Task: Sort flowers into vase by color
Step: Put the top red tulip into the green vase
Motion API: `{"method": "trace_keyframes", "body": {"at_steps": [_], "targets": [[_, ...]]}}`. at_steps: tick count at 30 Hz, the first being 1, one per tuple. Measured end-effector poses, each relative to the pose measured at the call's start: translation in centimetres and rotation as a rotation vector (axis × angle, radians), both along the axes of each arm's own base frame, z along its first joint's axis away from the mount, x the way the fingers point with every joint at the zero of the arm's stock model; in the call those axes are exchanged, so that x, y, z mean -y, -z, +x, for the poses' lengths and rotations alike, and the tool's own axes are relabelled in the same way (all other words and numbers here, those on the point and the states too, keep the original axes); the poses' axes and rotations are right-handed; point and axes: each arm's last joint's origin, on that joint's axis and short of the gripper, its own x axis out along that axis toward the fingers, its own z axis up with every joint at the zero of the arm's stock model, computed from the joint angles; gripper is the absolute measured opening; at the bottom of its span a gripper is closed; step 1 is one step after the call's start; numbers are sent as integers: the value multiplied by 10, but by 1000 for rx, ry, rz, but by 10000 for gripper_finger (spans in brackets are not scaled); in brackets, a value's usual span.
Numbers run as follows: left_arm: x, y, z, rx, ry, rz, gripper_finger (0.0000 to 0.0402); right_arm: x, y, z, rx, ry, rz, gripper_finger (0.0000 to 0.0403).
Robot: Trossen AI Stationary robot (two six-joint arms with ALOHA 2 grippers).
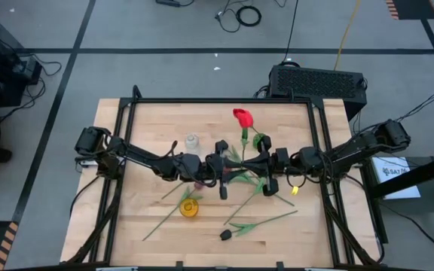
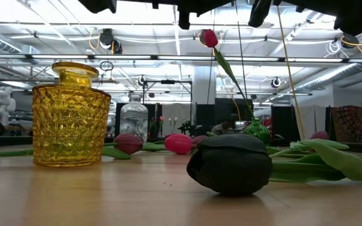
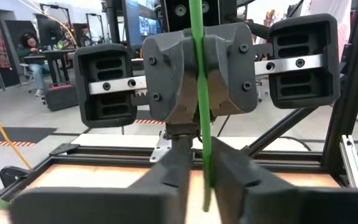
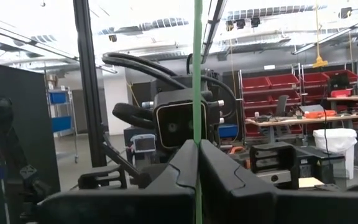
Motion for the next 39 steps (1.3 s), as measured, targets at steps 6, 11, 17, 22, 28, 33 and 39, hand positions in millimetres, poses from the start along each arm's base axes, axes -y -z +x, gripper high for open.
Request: {"method": "trace_keyframes", "body": {"at_steps": [6,11,17,22,28,33,39], "targets": [[0,3,0,-39,8,12,14,-3,1,-1,-3,-1,-45,25],[-4,7,-2,-109,41,2,14,-3,1,-1,-29,1,-50,77],[-11,10,-4,-199,101,-23,14,-1,-8,-9,-8,-1,-46,140],[-16,13,-4,-231,133,-52,14,1,-16,-17,-18,-5,-33,159],[-16,13,-4,-237,141,-52,14,3,-20,-25,-41,-10,-6,129],[-16,13,-4,-236,143,-52,15,3,-18,-24,-69,-13,-1,89],[-15,13,-4,-238,154,-52,15,2,-16,-24,-94,-12,-15,101]]}}
